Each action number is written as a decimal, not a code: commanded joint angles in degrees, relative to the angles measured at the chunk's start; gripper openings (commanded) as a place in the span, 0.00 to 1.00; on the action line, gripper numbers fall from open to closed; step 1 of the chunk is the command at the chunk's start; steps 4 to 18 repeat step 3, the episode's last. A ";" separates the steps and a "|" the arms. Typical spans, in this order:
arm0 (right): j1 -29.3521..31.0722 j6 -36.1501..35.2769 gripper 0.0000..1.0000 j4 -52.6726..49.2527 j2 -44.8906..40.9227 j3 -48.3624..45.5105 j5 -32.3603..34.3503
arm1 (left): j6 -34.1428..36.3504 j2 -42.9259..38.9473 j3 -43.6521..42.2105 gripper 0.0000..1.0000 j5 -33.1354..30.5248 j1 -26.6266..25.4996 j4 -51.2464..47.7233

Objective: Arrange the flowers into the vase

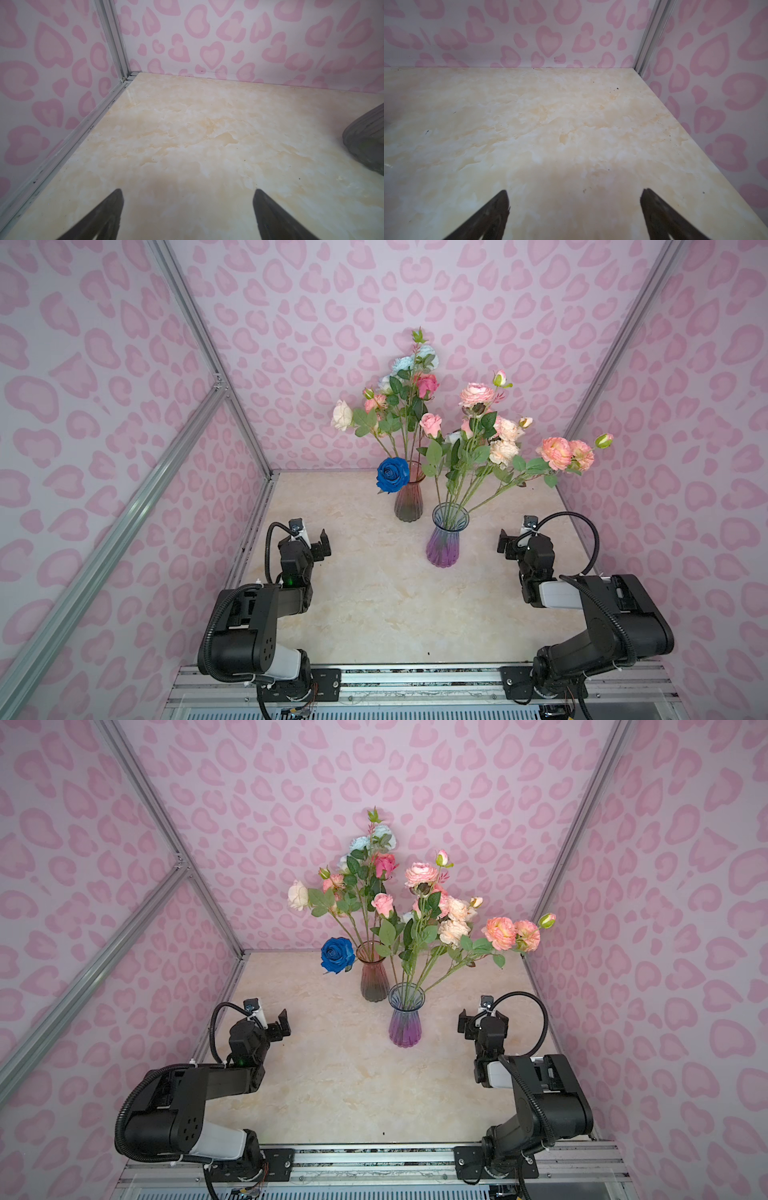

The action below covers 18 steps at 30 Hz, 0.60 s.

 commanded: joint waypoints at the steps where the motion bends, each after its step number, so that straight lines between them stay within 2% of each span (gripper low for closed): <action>1: 0.08 -0.38 1.00 1.30 0.01 -0.17 0.40 | 0.36 0.12 0.44 0.98 -0.28 0.06 1.06; 18: 0.09 -0.39 1.00 1.40 -0.03 -0.25 0.41 | 0.34 -0.07 0.25 0.98 -0.26 0.03 1.16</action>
